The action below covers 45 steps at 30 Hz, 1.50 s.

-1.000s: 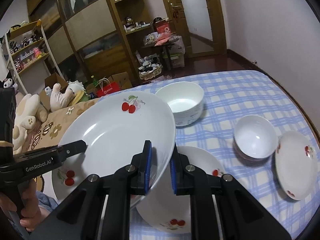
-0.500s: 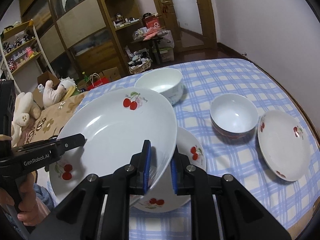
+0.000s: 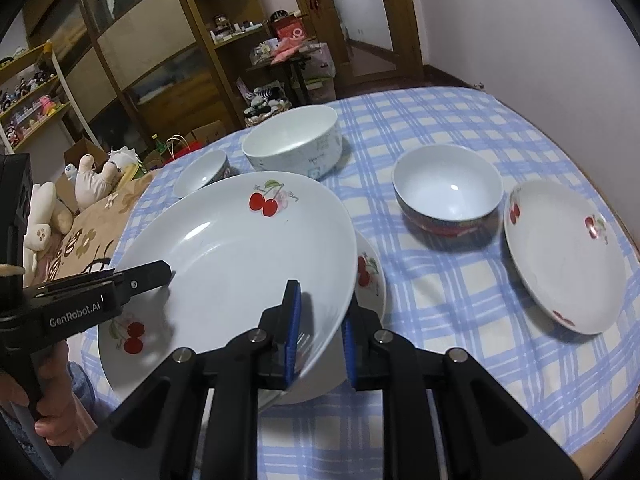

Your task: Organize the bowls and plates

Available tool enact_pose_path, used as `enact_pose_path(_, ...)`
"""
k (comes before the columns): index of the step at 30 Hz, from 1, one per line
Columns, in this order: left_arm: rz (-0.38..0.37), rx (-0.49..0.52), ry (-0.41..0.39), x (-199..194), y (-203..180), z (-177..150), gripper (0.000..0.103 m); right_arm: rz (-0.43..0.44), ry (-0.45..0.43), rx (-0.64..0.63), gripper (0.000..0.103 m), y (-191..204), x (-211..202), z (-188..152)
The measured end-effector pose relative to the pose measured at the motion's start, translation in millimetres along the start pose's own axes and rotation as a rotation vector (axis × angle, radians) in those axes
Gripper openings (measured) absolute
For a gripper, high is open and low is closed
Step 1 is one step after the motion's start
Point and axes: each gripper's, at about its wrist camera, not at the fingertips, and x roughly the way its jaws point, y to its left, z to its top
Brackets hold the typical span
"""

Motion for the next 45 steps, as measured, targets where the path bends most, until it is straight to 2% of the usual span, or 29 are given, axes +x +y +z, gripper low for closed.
enact_pose_path(21,-0.001,0.000,0.069,41,1,-6,0.028,-0.037,0.046,0.012,0.020,-12,35,-9)
enact_pose_path(45,0.012,-0.014,0.122,60,6,-7,0.029,-0.045,0.090,-0.006,0.020,-11,58,-14)
